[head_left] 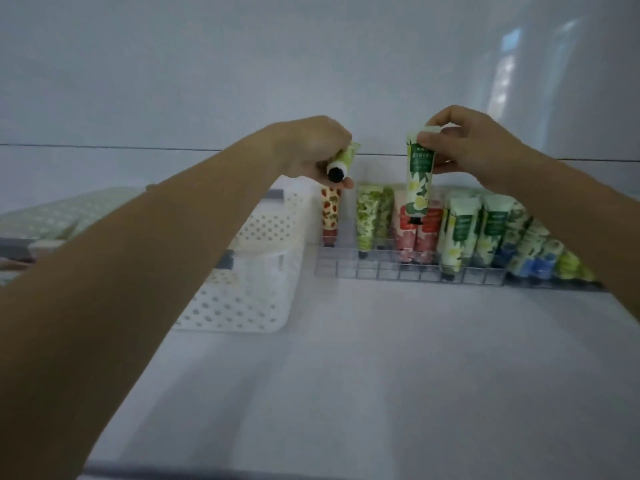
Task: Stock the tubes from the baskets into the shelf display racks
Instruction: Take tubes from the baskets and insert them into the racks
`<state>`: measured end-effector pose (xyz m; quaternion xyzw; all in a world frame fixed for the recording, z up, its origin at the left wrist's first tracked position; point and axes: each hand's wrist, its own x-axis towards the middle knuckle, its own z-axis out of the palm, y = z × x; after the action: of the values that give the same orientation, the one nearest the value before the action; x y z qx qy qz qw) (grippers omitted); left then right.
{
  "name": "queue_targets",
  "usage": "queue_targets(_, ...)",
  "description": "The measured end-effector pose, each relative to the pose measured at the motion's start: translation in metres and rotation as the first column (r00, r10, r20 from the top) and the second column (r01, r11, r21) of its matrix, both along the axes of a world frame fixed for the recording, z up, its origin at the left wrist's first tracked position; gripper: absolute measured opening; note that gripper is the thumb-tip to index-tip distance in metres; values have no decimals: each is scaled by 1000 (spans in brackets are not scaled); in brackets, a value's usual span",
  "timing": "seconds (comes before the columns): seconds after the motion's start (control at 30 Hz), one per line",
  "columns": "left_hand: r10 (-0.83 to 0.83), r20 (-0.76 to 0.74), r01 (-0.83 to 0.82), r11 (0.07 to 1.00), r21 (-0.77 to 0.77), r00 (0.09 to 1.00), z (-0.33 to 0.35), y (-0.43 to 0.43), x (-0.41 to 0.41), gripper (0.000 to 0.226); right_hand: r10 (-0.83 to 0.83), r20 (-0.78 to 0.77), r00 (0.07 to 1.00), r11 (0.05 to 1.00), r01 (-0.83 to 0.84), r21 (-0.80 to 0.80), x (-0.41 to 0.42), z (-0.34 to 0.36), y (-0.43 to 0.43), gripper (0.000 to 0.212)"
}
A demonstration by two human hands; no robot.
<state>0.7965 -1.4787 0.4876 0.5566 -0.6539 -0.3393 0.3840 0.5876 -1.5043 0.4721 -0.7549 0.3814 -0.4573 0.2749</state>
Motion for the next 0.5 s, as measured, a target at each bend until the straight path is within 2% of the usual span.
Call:
queue_targets(0.07,100,15,-100,995,0,995,-5,1,-22,12,8,2,1000,999,-7,-41,-18,-6,2,10)
queue_targets(0.17,225,131,-210,970,-120,965,-14,-1,-49,26,-28,72,997,994,35,-101,-44,-22,3,11)
queue_targets(0.2,255,108,-234,957,-174,961,-19,-5,-55,33,-55,79,995,989,65,-131,-51,-31,2,10)
queue_targets(0.27,292,-31,-292,933,-209,956,-30,-12,-64,41,-106,31,994,977,110,-183,-61,-47,1,9)
queue_targets(0.33,328,-146,-355,904,-239,933,-44,-16,-73,43,-158,-26,987,963,148,-228,-69,-58,1,13)
queue_targets(0.5,431,-289,-506,816,-279,855,-84,-25,-83,39,-258,5,966,917,246,-314,-80,-70,0,11)
